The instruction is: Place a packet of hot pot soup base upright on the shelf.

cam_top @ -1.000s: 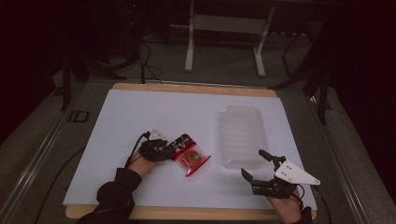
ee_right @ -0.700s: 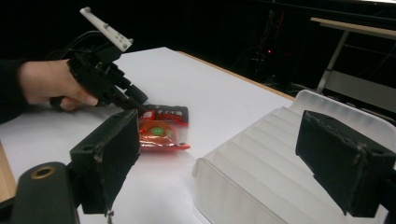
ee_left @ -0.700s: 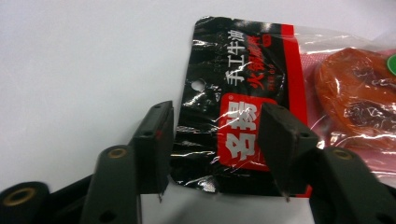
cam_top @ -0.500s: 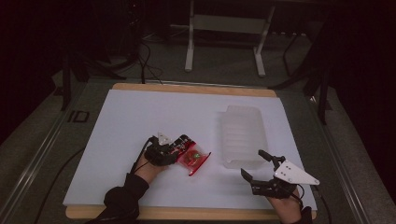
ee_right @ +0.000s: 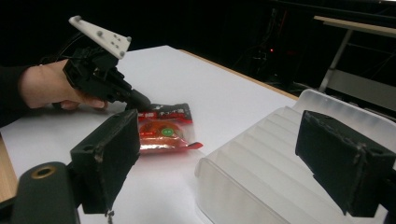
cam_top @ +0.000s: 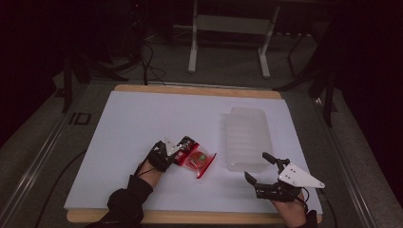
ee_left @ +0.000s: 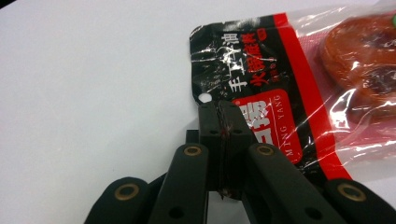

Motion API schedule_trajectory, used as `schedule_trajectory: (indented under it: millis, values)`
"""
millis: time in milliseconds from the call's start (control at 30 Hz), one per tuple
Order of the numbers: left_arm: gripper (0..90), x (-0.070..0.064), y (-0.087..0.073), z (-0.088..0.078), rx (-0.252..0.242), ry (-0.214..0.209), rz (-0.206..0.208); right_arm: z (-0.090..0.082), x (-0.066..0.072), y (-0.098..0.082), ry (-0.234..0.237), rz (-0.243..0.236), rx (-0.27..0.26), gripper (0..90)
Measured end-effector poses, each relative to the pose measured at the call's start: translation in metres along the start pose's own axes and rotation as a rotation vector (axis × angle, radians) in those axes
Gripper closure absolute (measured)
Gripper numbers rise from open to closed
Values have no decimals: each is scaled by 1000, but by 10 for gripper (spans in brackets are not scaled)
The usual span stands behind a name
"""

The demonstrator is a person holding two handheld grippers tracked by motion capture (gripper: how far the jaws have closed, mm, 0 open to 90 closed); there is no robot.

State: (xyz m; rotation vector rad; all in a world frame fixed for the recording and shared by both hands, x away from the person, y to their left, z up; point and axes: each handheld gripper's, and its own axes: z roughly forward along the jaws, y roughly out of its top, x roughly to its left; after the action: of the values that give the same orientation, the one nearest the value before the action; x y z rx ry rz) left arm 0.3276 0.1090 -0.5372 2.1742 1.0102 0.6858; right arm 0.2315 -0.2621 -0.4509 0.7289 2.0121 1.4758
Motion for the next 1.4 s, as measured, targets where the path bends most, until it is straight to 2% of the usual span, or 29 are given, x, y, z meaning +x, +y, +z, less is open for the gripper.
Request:
schedule_trajectory:
  millis: [33, 100, 133, 233, 333, 433, 467, 600, 667, 833, 900, 1033, 1067, 1100, 1167, 1200, 1233, 1333, 1400]
  values:
    - [900, 2, 3, -3, -32, 6, -13, -1, -1, 0, -1, 2, 1, 139]
    - [900, 2, 5, -4, -38, 15, -5, -1, -1, -1, -4, 5, 1, 139]
    - [900, 4, 6, -5, -46, 18, -21, -1, -2, -1, -5, 6, -2, 140]
    - [900, 9, 6, -12, -77, 8, -23, -3, -2, 0, -9, 3, -4, 143]
    - [900, 11, 7, -16, -85, 6, -13, -3, -3, -1, -11, 6, -2, 143]
    - [900, 15, 11, -24, -117, -27, -47, -3, -2, -1, -12, 3, -1, 143]
    - [900, 17, 14, -29, -131, -44, -43, -2, -2, 0, -10, 3, -1, 143]
    - [900, 16, 22, -38, -157, -61, -39, -3, -2, 0, -9, 5, -3, 143]
    - [900, 16, 27, -43, -172, -88, -49, -4, -3, 0, -13, 6, -5, 143]
    - [900, 12, 39, -54, -182, -106, -22, -4, -3, 1, -8, 9, -5, 143]
    - [900, 6, 45, -61, -194, -114, 9, -4, -3, 1, -9, 10, -6, 143]
    - [900, -1, 53, -69, -214, -128, 42, -4, -4, 1, -8, 16, -9, 143]
    - [900, -6, 60, -73, -224, -139, 68, -5, -4, 1, -9, 20, -11, 143]
    - [900, -6, 60, -73, -224, -139, 68, -5, -4, 1, -9, 20, -11, 143]
    - [900, -15, 68, -79, -231, -160, 110, -5, -4, 1, -8, 22, -10, 143]
    - [900, -15, 68, -79, -231, -160, 110, -5, -4, 1, -8, 22, -10, 143]
    - [900, -21, 73, -83, -243, -166, 138, -5, -5, 1, -8, 24, -10, 143]
    - [900, -26, 78, -86, -251, -174, 161, -6, -6, 2, -8, 31, -12, 143]
    - [900, -32, 84, -91, -271, -197, 176, -7, -6, 2, -4, 32, -13, 143]
